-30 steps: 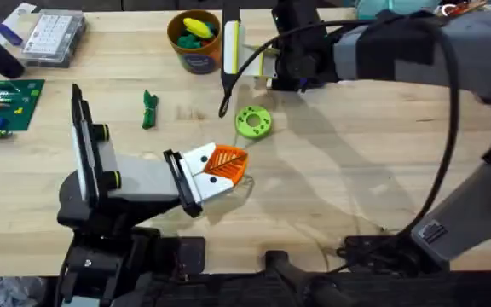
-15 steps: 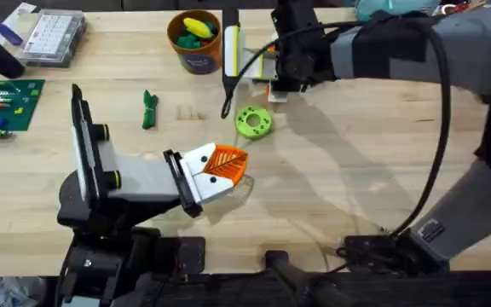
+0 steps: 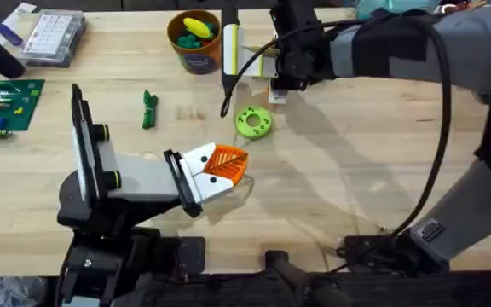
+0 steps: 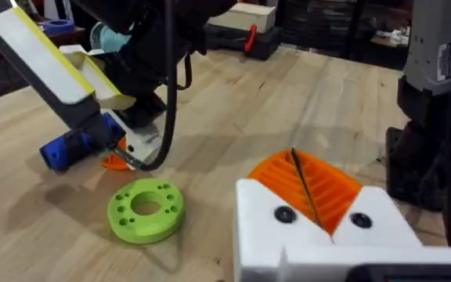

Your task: Pick up the gripper from the table and insert it into the empty holder that is missing its gripper. Then pick up a screw, insert it into the mounting hole, and use the screwdriver to tighten it. Finally, clean up the table by picking up the vegetable and placing it into the bucket.

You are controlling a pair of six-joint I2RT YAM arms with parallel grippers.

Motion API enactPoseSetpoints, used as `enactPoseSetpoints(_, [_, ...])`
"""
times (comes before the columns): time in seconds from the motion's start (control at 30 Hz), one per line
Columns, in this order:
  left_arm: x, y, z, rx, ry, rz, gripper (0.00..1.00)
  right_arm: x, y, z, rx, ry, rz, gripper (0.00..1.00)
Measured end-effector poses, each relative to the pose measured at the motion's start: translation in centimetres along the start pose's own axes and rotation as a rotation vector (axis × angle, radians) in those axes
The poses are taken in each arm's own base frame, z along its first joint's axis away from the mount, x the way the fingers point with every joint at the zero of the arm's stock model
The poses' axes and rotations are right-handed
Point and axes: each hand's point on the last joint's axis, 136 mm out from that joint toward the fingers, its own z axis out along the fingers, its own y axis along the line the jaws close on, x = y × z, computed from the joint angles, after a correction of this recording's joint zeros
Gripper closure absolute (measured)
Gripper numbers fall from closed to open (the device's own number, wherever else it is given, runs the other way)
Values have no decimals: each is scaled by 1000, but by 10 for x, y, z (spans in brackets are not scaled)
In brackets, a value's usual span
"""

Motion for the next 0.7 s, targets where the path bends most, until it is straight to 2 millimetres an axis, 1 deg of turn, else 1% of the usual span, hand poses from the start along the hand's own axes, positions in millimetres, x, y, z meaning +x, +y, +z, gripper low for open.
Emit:
enactPoseSetpoints(0.33, [0, 0, 0, 0, 0, 0, 986, 2, -6, 0, 28, 14, 51, 12])
enactPoseSetpoints(0.57, [0, 0, 0, 0, 0, 0, 986, 0, -11, -1, 48, 3, 75, 12])
enactPoseSetpoints(0.63, [0, 0, 0, 0, 0, 0, 986, -2, -14, -4, 54, -2, 99, 12])
enactPoseSetpoints(0.7, [0, 0, 0, 0, 0, 0, 986, -4, -20, -11, 70, -13, 141, 12])
